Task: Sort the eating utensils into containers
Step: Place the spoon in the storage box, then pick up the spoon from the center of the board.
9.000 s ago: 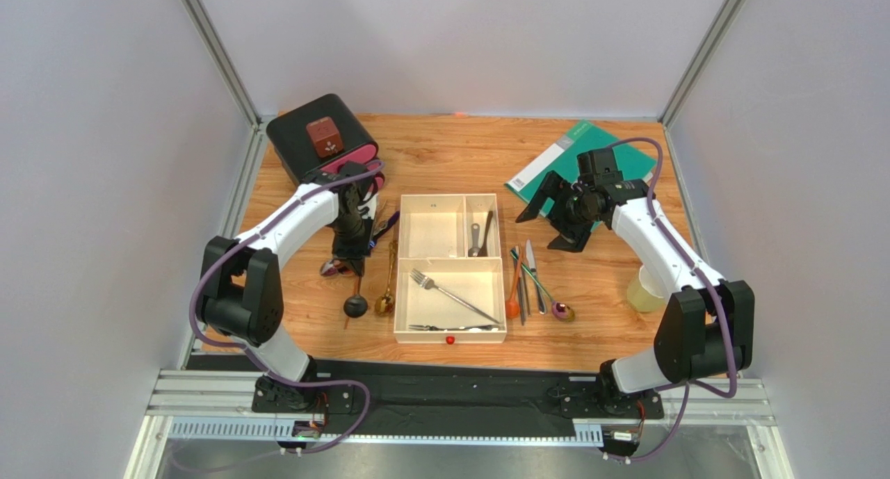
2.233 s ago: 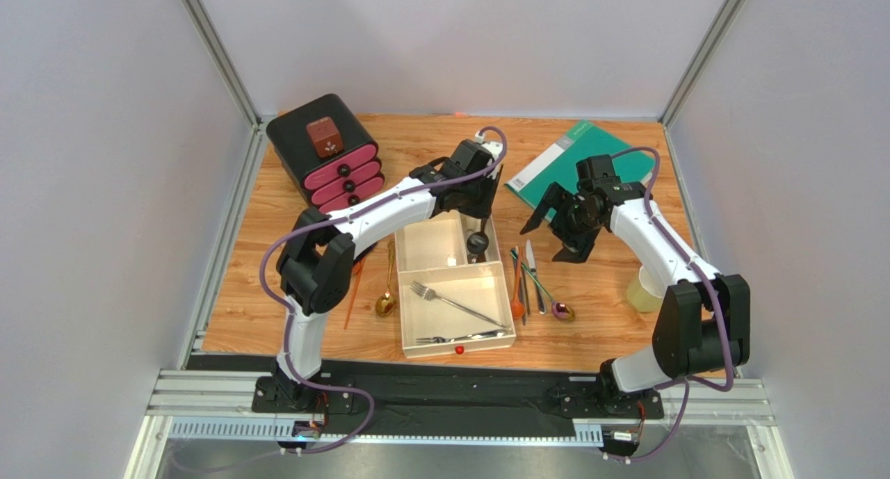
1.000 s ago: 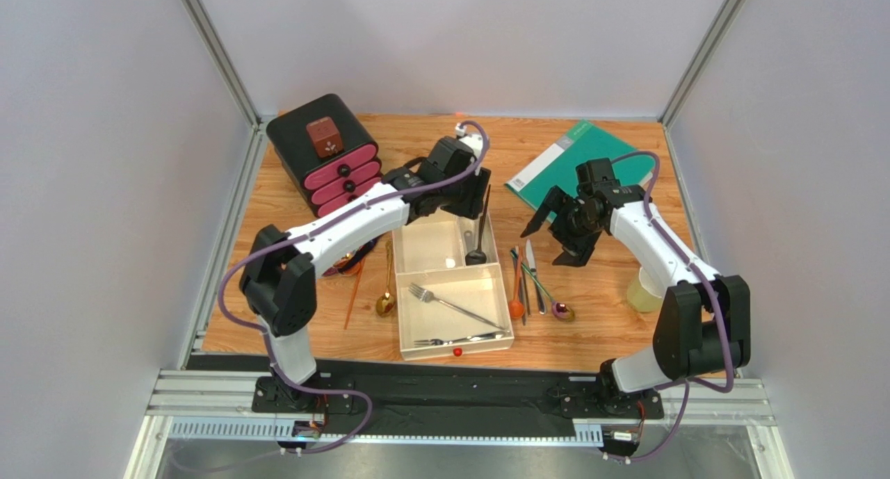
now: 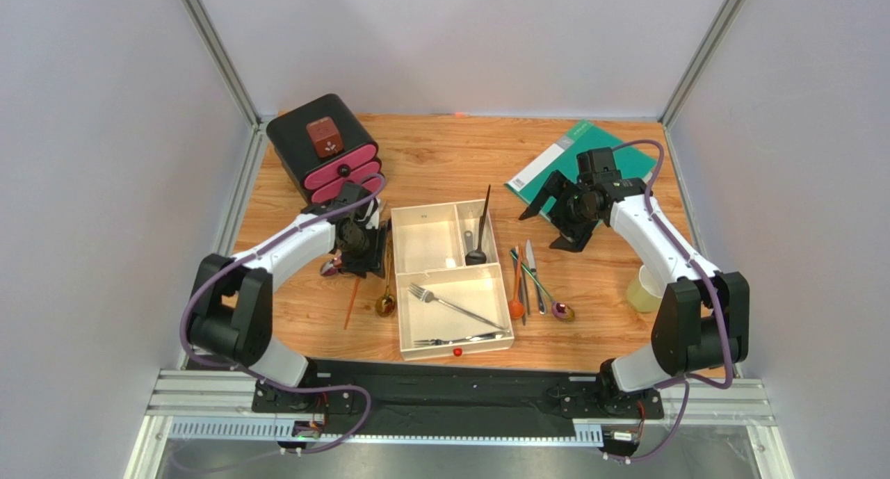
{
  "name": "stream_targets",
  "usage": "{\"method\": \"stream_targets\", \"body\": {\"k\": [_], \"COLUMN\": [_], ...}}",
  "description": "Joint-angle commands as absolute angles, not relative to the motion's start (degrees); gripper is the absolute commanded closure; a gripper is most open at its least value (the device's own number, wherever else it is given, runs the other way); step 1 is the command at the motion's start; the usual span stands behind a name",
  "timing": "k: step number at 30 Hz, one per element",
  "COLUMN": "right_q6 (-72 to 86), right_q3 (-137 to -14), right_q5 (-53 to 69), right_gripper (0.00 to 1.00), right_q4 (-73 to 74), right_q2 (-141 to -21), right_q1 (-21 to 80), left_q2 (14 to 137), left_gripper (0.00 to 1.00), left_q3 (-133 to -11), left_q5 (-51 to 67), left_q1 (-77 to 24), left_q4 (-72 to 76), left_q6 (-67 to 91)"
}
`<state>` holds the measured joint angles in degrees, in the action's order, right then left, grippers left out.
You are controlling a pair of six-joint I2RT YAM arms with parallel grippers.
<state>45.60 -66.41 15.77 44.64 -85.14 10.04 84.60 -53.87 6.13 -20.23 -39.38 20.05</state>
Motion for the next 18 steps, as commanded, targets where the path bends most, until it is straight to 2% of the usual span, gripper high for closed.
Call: {"method": "stream_targets", "body": {"k": [1,11,18], "right_q6": [45.88,46.58,47.2], "right_q3": [-69.17,-67.77,-68.47], "right_q5": [16.87,16.87,16.79], "right_gripper": [0.0,0.0,0.0], "right_q4": [43.51,42.54,41.13], "right_q2": [-85.25,-85.52,-85.43], "right_q1": [10.02,10.02,10.02], "left_q2": [87.98,91.05,97.11], "left_gripper": [0.47,0.48,0.49], "left_q3": [-55.29,-55.11,-56.86], "left_q5": [11.85,8.27,3.18], "left_q1": [-20.3,-21.27,-27.76], "left_q4": [-35.96,-33.05,-32.78], "left_q6": [19.51,20.3,21.53]}}
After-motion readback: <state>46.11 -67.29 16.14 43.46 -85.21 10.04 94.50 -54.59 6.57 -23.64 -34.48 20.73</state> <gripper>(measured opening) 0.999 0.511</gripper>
